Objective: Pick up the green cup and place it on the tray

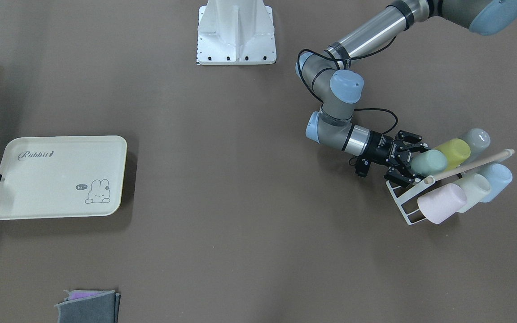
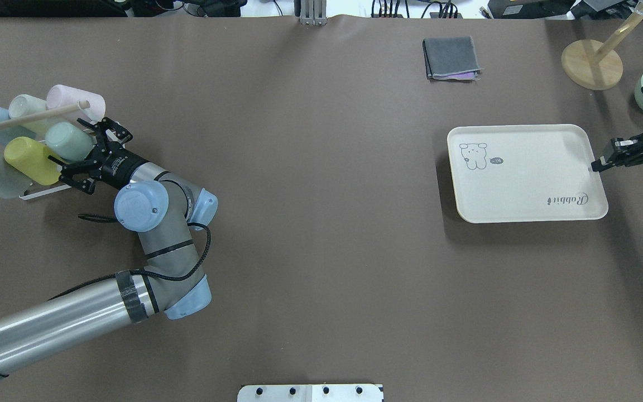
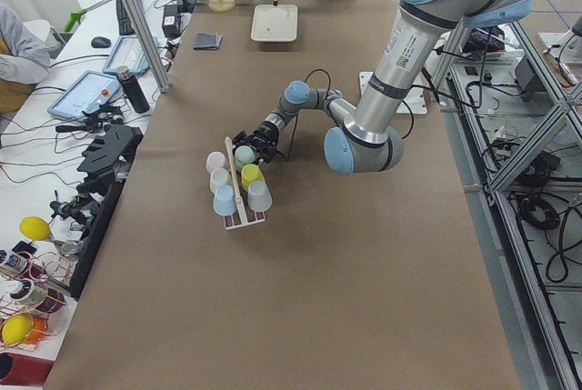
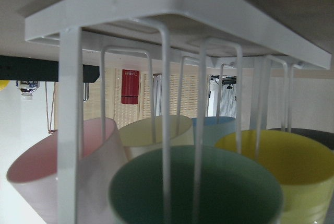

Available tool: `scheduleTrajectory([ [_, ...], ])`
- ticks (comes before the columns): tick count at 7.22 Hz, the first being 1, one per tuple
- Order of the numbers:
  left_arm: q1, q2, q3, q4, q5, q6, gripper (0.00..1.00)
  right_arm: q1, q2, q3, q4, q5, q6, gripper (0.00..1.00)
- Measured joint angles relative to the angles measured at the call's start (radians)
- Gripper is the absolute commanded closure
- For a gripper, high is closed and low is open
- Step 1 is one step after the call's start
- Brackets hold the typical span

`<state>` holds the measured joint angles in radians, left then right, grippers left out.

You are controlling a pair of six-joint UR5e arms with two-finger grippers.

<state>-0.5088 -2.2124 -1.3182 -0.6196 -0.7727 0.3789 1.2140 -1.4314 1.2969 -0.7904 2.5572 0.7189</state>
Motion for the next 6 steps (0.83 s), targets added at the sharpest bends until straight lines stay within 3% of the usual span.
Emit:
scheduleTrajectory([
  [1,0.001,0.001,0.000,-0.001,0.000,0.000,0.64,0.004,0.041,-0.011,-0.003,0.009,0.018,1.00],
  [2,0.002,0.001,0.000,-0.001,0.001,0.000,0.77,-0.002,0.106,-0.037,-0.008,0.010,0.040,1.00],
  [6,0.003,-0.007,-0.027,0.040,-0.001,0.009,0.79,-0.143,0.366,-0.107,-0.145,-0.072,0.109,1.00],
])
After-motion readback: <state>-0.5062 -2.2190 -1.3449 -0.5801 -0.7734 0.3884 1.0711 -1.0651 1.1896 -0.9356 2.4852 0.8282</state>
